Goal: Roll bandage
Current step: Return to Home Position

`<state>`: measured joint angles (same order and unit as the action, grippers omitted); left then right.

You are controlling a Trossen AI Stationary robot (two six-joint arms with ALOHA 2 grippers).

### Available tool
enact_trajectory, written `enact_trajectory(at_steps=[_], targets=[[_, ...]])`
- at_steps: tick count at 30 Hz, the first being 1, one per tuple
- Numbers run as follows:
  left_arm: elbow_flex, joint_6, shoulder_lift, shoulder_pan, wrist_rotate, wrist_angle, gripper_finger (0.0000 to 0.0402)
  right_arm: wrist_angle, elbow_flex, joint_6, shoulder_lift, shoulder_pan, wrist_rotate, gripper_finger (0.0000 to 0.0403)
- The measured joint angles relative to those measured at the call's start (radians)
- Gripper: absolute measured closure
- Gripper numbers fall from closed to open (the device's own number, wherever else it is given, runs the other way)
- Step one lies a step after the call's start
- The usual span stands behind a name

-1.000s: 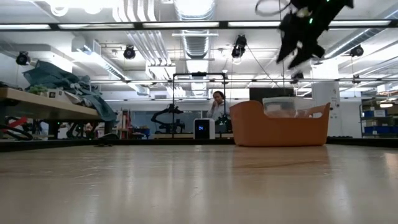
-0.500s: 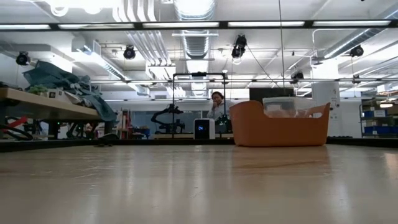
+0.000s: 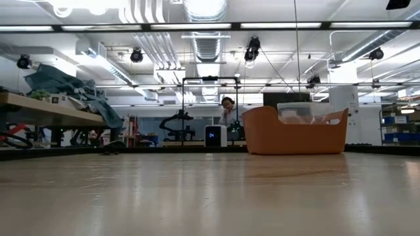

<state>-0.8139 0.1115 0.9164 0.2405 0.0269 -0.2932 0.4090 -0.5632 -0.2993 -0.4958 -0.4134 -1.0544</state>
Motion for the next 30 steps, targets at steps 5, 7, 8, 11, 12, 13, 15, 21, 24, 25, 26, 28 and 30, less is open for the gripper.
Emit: enact_trajectory(at_steps=[5, 7, 8, 11, 12, 13, 15, 21, 24, 25, 26, 28, 30], targets=[[0.170, -0.024, -0.210, 0.001, -0.003, -0.084, 0.0401, -0.003, 0.043, -0.002, 0.058, 0.003, 0.001, 0.0113], [0.229, -0.025, -0.284, 0.001, -0.012, -0.083, 0.0401, 0.001, 0.045, -0.003, 0.090, 0.003, 0.000, 0.0115], [0.252, -0.028, -0.318, 0.001, -0.017, -0.084, 0.0401, 0.001, 0.046, -0.004, 0.113, 0.003, 0.000, 0.0117], [0.316, -0.043, -0.397, 0.001, -0.033, -0.082, 0.0401, 0.003, 0.054, -0.005, 0.183, 0.003, 0.000, 0.0121], [0.337, -0.045, -0.422, 0.001, -0.041, -0.083, 0.0401, 0.001, 0.062, -0.009, 0.210, 0.003, -0.001, 0.0122], [0.358, -0.047, -0.446, 0.001, -0.048, -0.082, 0.0401, -0.002, 0.071, -0.019, 0.235, 0.003, -0.001, 0.0123], [0.395, -0.051, -0.492, 0.001, -0.055, -0.090, 0.0401, -0.002, 0.090, -0.033, 0.283, 0.003, 0.000, 0.0126], [0.485, -0.061, -0.602, 0.001, -0.055, -0.149, 0.0401, -0.003, 0.167, -0.041, 0.399, 0.003, 0.007, 0.0127], [0.524, -0.063, -0.651, 0.001, -0.054, -0.172, 0.0401, -0.002, 0.222, -0.035, 0.446, 0.003, 0.015, 0.0122], [0.537, -0.065, -0.664, 0.001, -0.055, -0.178, 0.0401, -0.003, 0.242, -0.037, 0.460, 0.003, 0.026, 0.0121], [0.549, -0.069, -0.676, 0.001, -0.055, -0.181, 0.0401, -0.001, 0.260, -0.040, 0.473, 0.003, 0.039, 0.0119], [0.575, -0.069, -0.696, 0.001, -0.054, -0.179, 0.0401, 0.001, 0.299, -0.037, 0.496, 0.003, 0.059, 0.0115], [0.606, -0.067, -0.709, 0.001, -0.053, -0.149, 0.0401, 0.008, 0.334, -0.021, 0.496, 0.003, 0.052, 0.0112]])
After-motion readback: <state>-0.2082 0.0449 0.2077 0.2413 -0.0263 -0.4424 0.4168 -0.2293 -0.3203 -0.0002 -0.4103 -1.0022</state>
